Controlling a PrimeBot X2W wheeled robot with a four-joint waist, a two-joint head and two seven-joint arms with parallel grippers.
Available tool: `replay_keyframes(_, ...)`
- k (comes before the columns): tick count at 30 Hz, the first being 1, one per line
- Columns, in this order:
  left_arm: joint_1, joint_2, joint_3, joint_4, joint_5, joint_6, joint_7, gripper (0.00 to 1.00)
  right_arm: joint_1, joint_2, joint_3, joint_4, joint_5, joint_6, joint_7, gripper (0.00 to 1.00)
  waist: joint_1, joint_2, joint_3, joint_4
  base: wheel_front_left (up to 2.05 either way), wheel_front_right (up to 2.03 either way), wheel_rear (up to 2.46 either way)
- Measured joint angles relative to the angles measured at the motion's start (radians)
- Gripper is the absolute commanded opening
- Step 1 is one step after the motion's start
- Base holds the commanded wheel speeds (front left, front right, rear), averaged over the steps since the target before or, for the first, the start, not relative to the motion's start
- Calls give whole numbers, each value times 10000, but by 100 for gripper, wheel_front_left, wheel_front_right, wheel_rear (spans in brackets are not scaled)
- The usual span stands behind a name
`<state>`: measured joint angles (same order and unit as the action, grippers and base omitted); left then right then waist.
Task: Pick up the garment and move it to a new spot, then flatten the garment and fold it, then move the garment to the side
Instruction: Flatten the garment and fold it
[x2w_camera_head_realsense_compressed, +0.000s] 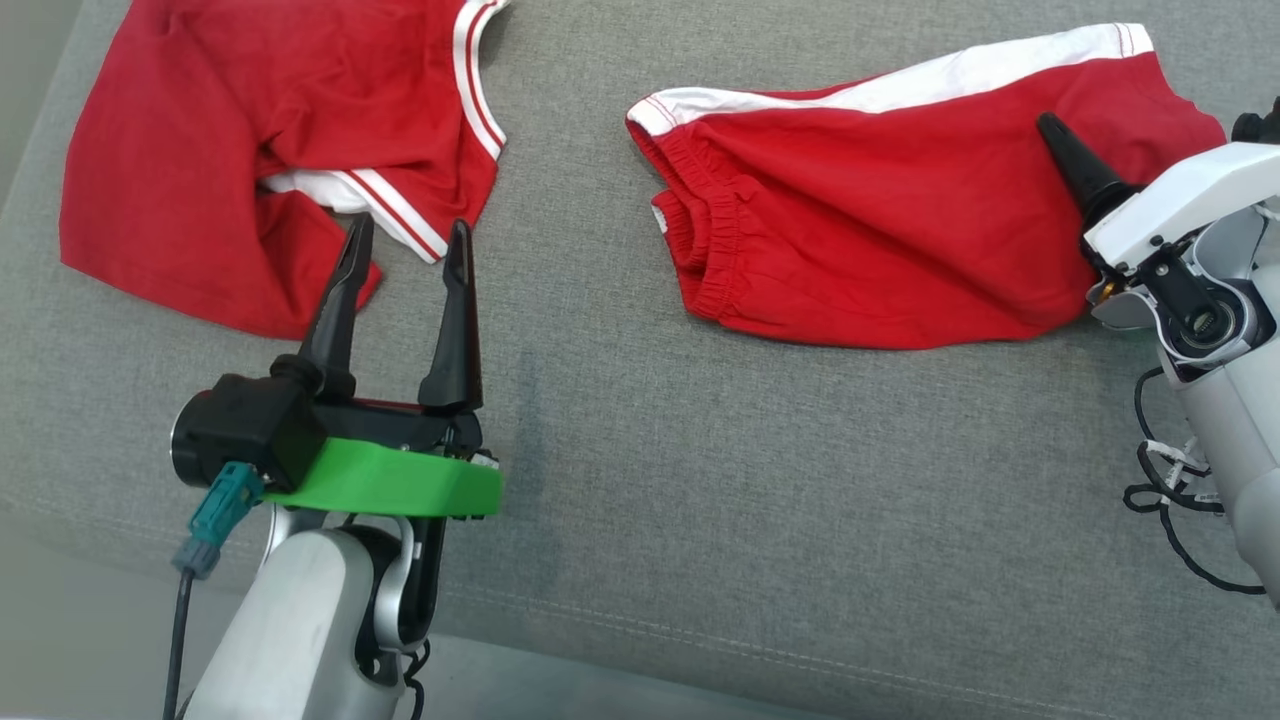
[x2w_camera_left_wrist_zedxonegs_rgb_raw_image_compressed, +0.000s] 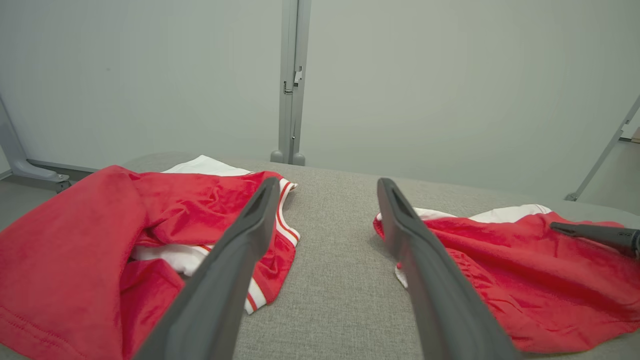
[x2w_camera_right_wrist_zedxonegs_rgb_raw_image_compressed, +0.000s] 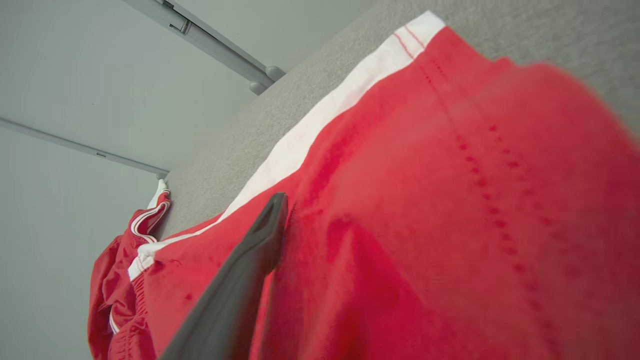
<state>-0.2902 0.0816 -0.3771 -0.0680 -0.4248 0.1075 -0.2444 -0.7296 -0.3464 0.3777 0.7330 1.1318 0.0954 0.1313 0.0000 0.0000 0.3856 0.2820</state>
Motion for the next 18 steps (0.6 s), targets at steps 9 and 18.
replay_keyframes(9,185,67,188,-303,104,82,-35,100,-62,-125,-113,221,-48,17,-167,0,0,0,-12,-507,0,0,0)
replay_keyframes(18,346,192,244,-508,163,84,-31,100,-450,-823,-276,295,-245,88,-357,0,0,1,-37,-1243,0,0,0)
